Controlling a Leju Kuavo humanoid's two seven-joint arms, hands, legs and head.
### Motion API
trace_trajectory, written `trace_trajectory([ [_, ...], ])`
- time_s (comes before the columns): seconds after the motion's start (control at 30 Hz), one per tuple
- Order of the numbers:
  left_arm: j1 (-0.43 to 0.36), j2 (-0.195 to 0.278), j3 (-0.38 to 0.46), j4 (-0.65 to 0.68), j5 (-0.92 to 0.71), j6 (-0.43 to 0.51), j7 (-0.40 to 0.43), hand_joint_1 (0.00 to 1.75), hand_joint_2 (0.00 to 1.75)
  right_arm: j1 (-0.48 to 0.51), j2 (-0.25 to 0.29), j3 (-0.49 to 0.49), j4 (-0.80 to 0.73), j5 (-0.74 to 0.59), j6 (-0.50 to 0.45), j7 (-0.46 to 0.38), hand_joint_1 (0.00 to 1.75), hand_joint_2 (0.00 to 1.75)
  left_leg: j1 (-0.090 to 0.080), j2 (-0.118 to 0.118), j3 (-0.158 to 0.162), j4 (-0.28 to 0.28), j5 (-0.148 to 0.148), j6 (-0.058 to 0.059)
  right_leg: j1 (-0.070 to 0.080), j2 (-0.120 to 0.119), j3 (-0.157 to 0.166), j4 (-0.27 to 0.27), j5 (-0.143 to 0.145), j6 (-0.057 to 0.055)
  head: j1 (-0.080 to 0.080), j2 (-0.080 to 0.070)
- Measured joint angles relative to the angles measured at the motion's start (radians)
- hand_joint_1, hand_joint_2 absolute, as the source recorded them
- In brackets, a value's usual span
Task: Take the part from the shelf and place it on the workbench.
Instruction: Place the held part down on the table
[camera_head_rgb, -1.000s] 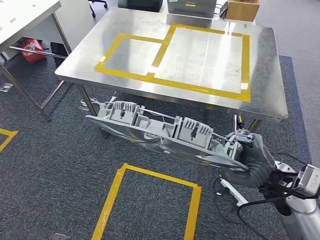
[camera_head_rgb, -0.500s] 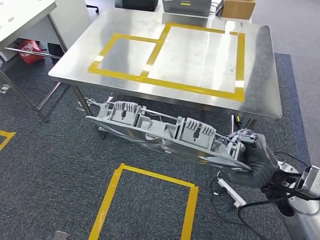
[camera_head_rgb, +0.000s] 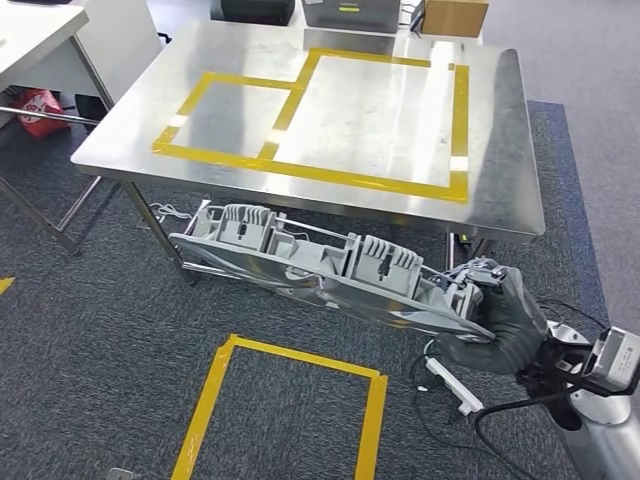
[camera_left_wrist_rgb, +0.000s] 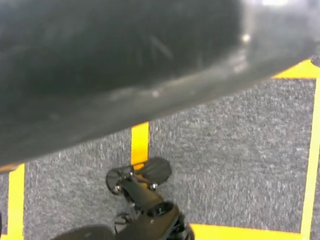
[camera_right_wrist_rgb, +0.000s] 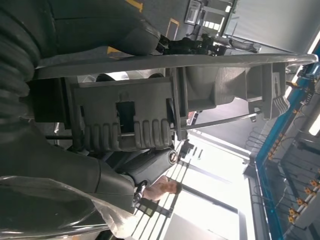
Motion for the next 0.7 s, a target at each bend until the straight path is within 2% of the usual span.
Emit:
trace_trajectory([
  [0.1, -0.001, 0.001, 0.0, 0.0, 0.0, 0.004, 0.0, 0.0, 0.0, 0.001, -0.001, 0.0, 0.0, 0.001, 0.0, 0.002, 1.75, 1.75, 0.0, 0.001, 0.01, -0.024, -0.004, 0.002, -0.001, -0.001, -0.002, -0.006, -0.002, 0.015, 0.001, 0.0],
  [0.13, -0.001, 0.0, 0.0, 0.0, -0.001, 0.005, 0.0, 0.0, 0.0, 0.0, -0.002, 0.0, 0.0, 0.001, 0.001, 0.003, 1.75, 1.75, 0.003, 0.002, 0.014, -0.033, -0.002, 0.004, -0.001, -0.003, -0.008, 0.005, -0.013, 0.019, 0.001, 0.0],
  [0.2, -0.002, -0.001, 0.0, 0.0, -0.001, 0.006, 0.0, 0.0, 0.0, -0.001, -0.004, 0.0, 0.0, 0.0, 0.001, 0.005, 1.75, 1.75, 0.006, 0.003, 0.022, -0.045, 0.001, 0.008, -0.001, -0.006, -0.051, 0.088, -0.057, 0.024, 0.003, 0.0],
  [0.27, -0.001, -0.003, 0.0, 0.0, -0.001, 0.006, 0.0, 0.0, 0.0, 0.001, -0.004, -0.001, 0.0, 0.0, 0.001, 0.007, 1.75, 1.75, 0.006, 0.003, 0.023, -0.044, -0.001, 0.011, -0.001, -0.007, -0.121, 0.214, -0.102, 0.029, 0.004, 0.0],
  [0.3, -0.001, -0.003, 0.0, 0.0, -0.001, 0.006, 0.0, 0.0, 0.0, 0.002, -0.004, -0.001, 0.001, 0.0, 0.001, 0.008, 1.75, 1.75, 0.006, 0.003, 0.024, -0.044, -0.002, 0.012, -0.001, -0.007, -0.145, 0.25, -0.104, 0.032, 0.003, 0.0],
  [0.33, -0.001, -0.004, 0.0, 0.0, -0.001, 0.006, 0.0, 0.0, 0.0, 0.003, -0.004, -0.001, 0.002, 0.001, 0.001, 0.009, 1.75, 1.75, 0.006, 0.003, 0.025, -0.043, -0.004, 0.012, -0.002, -0.007, -0.153, 0.253, -0.088, 0.035, 0.003, 0.0],
  [0.37, 0.0, -0.005, 0.0, 0.0, -0.001, 0.007, 0.0, 0.0, 0.0, 0.003, -0.004, -0.001, 0.003, 0.001, 0.001, 0.009, 1.75, 1.75, 0.006, 0.003, 0.028, -0.042, -0.007, 0.01, -0.003, -0.009, -0.141, 0.216, -0.054, 0.036, 0.004, 0.0],
  [0.4, 0.0, -0.006, 0.0, 0.0, -0.001, 0.007, 0.0, 0.0, 0.0, 0.002, -0.004, 0.0, 0.003, 0.001, 0.001, 0.009, 1.75, 1.75, 0.007, 0.002, 0.031, -0.04, -0.01, 0.007, -0.005, -0.01, -0.113, 0.151, -0.014, 0.038, 0.004, 0.0],
  [0.47, -0.001, -0.007, 0.0, 0.0, -0.002, 0.007, 0.0, 0.0, 0.0, 0.0, -0.006, -0.001, 0.003, 0.0, 0.001, 0.01, 1.75, 1.75, 0.006, -0.005, 0.031, -0.033, -0.017, -0.003, -0.007, 0.002, -0.05, 0.033, 0.03, 0.034, 0.003, 0.0],
  [0.53, -0.003, -0.007, 0.0, 0.0, -0.002, 0.006, 0.0, 0.0, 0.0, 0.001, -0.008, -0.001, 0.003, 0.0, 0.001, 0.012, 1.75, 1.75, 0.006, -0.012, 0.027, -0.029, -0.018, -0.015, -0.005, 0.013, -0.026, -0.005, 0.028, 0.024, 0.001, 0.0],
  [0.63, -0.002, -0.007, 0.0, 0.0, -0.002, 0.007, 0.0, 0.0, 0.0, 0.001, -0.011, -0.002, 0.003, 0.001, 0.002, 0.014, 1.75, 1.75, 0.009, -0.016, 0.023, -0.017, -0.025, -0.03, -0.007, -0.001, -0.021, -0.013, 0.03, 0.005, 0.0, 0.0],
  [0.7, -0.002, -0.007, 0.0, 0.0, -0.002, 0.007, 0.0, 0.0, 0.0, 0.0, -0.012, -0.002, 0.003, 0.003, 0.001, 0.013, 1.75, 1.75, 0.012, -0.011, -0.01, 0.058, -0.068, -0.042, -0.01, -0.012, -0.012, -0.018, 0.029, -0.006, -0.004, 0.0],
])
